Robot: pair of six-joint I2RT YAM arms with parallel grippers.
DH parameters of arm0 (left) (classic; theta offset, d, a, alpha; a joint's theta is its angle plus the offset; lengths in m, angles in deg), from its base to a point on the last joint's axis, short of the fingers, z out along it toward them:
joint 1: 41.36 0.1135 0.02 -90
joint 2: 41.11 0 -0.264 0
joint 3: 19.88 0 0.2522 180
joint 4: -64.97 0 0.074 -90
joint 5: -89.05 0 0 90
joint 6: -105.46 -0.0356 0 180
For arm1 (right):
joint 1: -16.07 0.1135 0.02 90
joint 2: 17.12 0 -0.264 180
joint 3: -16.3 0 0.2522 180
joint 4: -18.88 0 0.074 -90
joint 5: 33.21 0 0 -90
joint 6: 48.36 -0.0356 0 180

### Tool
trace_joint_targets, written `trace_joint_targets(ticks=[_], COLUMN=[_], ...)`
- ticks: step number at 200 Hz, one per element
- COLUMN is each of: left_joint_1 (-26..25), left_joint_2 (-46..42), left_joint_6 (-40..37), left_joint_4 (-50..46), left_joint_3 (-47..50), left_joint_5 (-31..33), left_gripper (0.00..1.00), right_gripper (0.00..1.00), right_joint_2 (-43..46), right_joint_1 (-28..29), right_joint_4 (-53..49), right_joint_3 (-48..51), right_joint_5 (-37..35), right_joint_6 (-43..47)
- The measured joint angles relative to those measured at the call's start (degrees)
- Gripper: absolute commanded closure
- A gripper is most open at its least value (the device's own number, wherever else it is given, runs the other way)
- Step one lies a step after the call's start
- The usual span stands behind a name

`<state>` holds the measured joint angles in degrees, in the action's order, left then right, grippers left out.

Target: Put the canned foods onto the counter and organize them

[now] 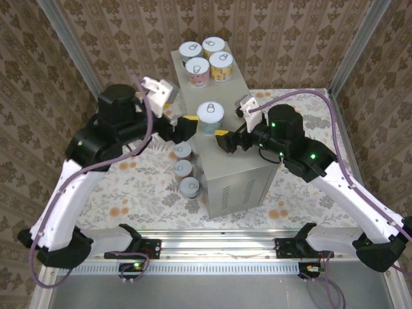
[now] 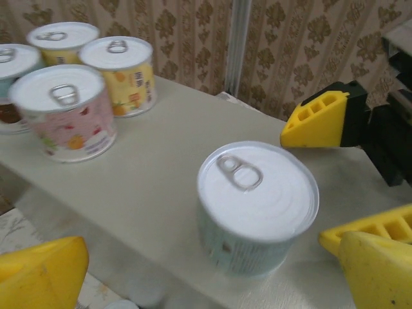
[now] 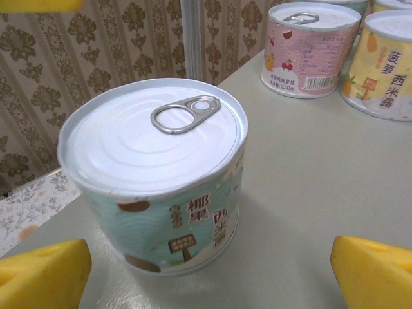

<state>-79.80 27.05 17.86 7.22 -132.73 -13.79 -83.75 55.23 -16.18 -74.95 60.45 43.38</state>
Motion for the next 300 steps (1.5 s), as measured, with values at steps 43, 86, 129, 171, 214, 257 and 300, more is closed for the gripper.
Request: trace_joint_targets(ticks=[43,86,129,171,214,257,300], left_joint_1=[5.2,9.9,12.9,15.0,16.3,16.8,16.9], left_joint_2=[-7.3,-10.8,-12.4,-12.7,-13.1,-13.6,-13.6], left_joint_6=[1.3,2.6,3.0,3.2,3.2,3.3,3.6], left_joint_4=[0.2,0.0,-0.3,-0.3,-0.3,-0.2,-0.2], left_joint_3=[7.6,12.9,14.0,15.2,15.9,16.4,16.9], left_joint_5=[-1.1,-3.0,-5.3,-6.7,-7.4,-8.5,-9.5], left_gripper=[0.00,0.00,0.00,0.00,0.00,0.00,0.00], right_gripper=[0.08,0.13,0.14,0.24,0.32,0.34,0.34], right_joint_2=[-3.3,-6.8,-10.1,-12.3,-12.8,-16.1,-19.2], right_joint_1=[0.5,0.9,1.0,1.2,-0.7,-6.8,-10.9], right_joint_4=[1.8,2.1,3.9,4.9,5.4,8.2,9.2], right_joint_3=[-1.7,-4.3,-6.4,-7.9,-8.0,-9.8,-12.2], right_joint_5=[0.0,0.2,0.7,1.0,-0.2,-1.6,-2.0], right_joint_6=[0.0,-0.2,-0.3,-0.5,-0.6,-0.4,0.1])
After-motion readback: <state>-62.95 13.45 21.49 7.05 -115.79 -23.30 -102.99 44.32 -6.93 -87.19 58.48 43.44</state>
